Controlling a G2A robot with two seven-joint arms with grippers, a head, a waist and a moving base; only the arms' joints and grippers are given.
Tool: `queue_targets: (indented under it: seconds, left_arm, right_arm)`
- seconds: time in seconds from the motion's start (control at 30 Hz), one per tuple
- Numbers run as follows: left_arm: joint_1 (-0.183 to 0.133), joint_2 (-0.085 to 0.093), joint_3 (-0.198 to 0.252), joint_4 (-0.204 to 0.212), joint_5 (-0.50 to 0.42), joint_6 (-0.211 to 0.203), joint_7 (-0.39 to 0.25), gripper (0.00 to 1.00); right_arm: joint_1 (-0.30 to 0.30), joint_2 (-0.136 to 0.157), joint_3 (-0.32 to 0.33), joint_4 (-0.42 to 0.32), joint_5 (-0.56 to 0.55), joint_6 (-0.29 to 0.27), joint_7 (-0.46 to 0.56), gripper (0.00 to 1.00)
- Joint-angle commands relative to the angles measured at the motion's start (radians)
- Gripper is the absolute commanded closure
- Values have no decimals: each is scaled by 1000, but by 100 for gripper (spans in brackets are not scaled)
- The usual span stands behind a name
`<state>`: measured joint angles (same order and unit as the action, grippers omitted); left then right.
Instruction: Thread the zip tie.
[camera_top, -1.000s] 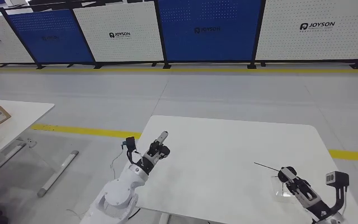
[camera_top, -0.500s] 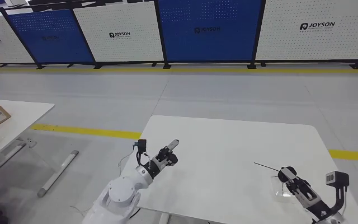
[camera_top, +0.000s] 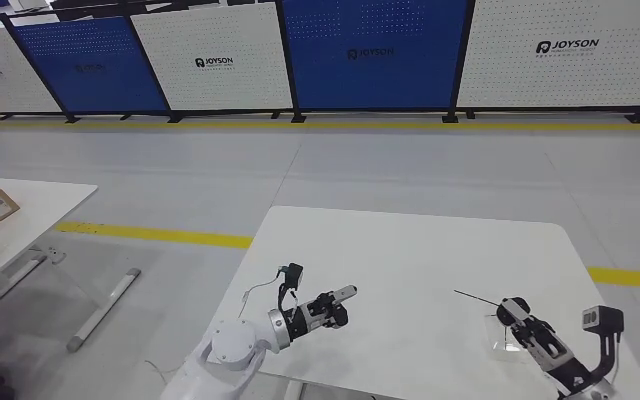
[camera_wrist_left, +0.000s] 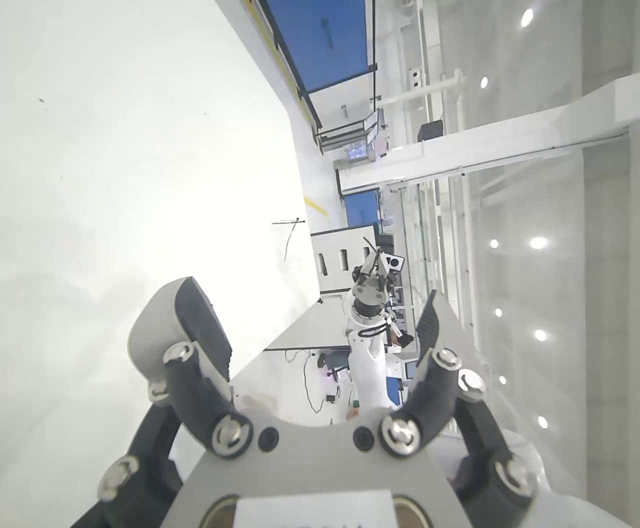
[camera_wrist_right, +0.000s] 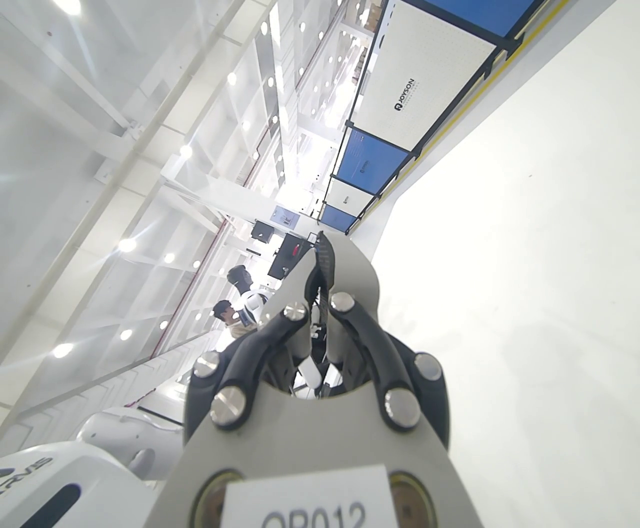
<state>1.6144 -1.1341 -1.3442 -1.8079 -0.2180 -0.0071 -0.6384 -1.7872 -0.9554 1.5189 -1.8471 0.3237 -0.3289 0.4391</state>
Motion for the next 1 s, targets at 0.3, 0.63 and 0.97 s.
queue_targets:
  seconds: [0.3, 0.63, 0.97]
  left_arm:
    - [1, -3, -10, 88, -238, -100, -67, 0]
    - [-7, -7, 21, 98, -269, -108, -75, 0]
    - [-60, -17, 109, 148, -262, -122, -52, 0]
  right_arm:
    - [76, -21, -134, -17, -80, 96, -31, 100]
    - [77, -22, -137, -19, -77, 98, -33, 100]
    - [146, -42, -252, -31, -111, 179, -17, 100]
